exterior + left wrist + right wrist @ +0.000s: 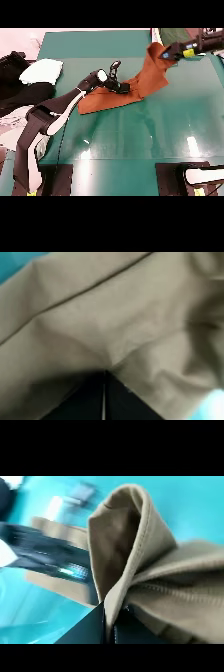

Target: Fold the shirts.

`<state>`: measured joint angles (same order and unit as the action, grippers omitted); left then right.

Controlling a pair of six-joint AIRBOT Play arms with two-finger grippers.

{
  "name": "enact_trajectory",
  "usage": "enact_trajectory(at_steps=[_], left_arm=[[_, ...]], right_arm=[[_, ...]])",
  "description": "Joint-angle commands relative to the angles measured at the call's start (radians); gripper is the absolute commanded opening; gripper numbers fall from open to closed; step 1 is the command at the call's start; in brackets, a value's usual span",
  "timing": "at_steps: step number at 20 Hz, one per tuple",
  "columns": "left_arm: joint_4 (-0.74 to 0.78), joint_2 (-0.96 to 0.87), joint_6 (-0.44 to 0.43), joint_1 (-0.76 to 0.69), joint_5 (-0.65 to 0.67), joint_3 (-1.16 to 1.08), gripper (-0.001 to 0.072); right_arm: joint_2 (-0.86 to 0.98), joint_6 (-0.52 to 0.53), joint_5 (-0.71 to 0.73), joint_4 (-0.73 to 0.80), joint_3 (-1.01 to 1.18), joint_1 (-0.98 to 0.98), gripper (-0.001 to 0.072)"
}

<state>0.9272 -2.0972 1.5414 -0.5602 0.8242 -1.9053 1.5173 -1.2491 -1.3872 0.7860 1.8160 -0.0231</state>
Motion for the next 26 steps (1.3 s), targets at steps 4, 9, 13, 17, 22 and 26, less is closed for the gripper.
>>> enact_trajectory(at_steps=[4,9,13,17,22,26], left_arm=[[0.157,0.023,0.003,0.090,0.235,-0.118,0.0021],[0.325,0.211,-0.007,0.263,0.363,-0.122,0.0021],[0.330,0.360,-0.016,0.397,0.365,-0.122,0.0022],[0.334,0.435,-0.028,0.467,0.394,-0.122,0.0022],[0.351,0.444,-0.051,0.475,0.438,-0.121,0.0023],[0.348,0.444,-0.051,0.473,0.435,-0.121,0.0023]], right_arm=[[-0.006,-0.011,0.048,-0.007,0.072,0.195,0.0016],[0.047,-0.009,0.079,-0.029,0.072,0.325,0.0016],[0.195,0.103,0.273,-0.219,0.073,0.539,0.0017],[0.348,0.134,0.439,-0.202,0.166,0.687,0.0333],[0.290,0.008,0.296,0.053,0.126,0.525,0.0332],[0.258,-0.019,0.150,0.053,-0.103,0.294,0.0355]])
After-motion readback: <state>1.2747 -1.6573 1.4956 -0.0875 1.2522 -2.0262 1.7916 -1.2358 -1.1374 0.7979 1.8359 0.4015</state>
